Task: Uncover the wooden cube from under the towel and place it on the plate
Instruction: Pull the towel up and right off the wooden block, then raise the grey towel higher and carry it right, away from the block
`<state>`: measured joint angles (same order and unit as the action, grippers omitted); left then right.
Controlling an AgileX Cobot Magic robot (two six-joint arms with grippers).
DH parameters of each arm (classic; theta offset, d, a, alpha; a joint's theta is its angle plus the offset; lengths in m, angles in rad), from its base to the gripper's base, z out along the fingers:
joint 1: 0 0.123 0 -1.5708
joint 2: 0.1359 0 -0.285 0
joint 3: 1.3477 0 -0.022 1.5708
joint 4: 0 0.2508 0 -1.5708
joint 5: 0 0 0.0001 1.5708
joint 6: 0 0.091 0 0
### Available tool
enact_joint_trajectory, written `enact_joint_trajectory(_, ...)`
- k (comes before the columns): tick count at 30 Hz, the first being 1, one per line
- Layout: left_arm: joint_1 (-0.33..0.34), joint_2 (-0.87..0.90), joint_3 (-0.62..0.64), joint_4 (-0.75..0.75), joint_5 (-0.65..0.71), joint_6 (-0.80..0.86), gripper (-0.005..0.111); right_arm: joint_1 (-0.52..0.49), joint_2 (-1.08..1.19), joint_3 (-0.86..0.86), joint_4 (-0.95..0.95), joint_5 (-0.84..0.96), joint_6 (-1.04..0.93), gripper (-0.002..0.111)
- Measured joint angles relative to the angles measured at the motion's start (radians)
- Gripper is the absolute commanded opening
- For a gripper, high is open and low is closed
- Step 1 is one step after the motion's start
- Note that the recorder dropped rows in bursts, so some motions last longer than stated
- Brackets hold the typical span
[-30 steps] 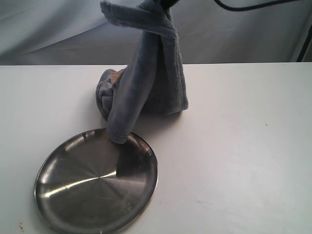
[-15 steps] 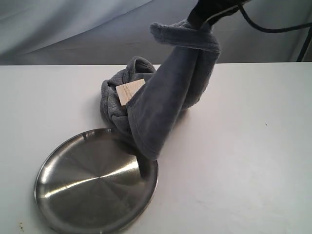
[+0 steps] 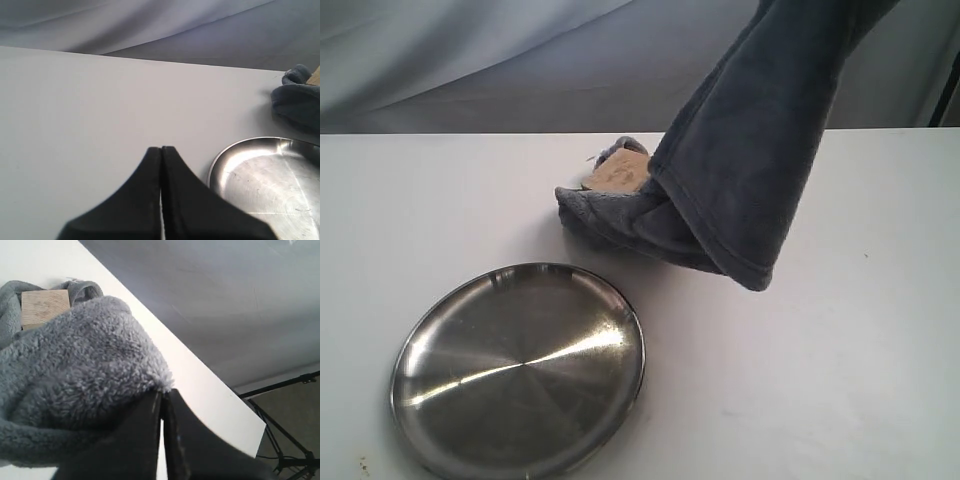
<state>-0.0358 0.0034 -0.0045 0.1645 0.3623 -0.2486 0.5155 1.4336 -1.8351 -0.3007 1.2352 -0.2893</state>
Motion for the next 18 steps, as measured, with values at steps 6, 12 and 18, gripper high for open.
enact_joint_trajectory(6, 0.0, 0.0, 0.0, 0.0, 0.0, 0.0, 0.0, 0.0, -0.032, 0.0, -0.062, -0.081, 0.0, 0.0)
enact_joint_trajectory(12, 0.0, 0.0, 0.0, 0.0, 0.0, 0.0, 0.0, 0.0, -0.044, 0.0, -0.081, -0.208, 0.0, 0.0)
enact_joint_trajectory(18, 0.0, 0.0, 0.0, 0.0, 0.0, 0.0, 0.0, 0.0, -0.059, 0.0, -0.082, -0.328, 0.0, 0.0)
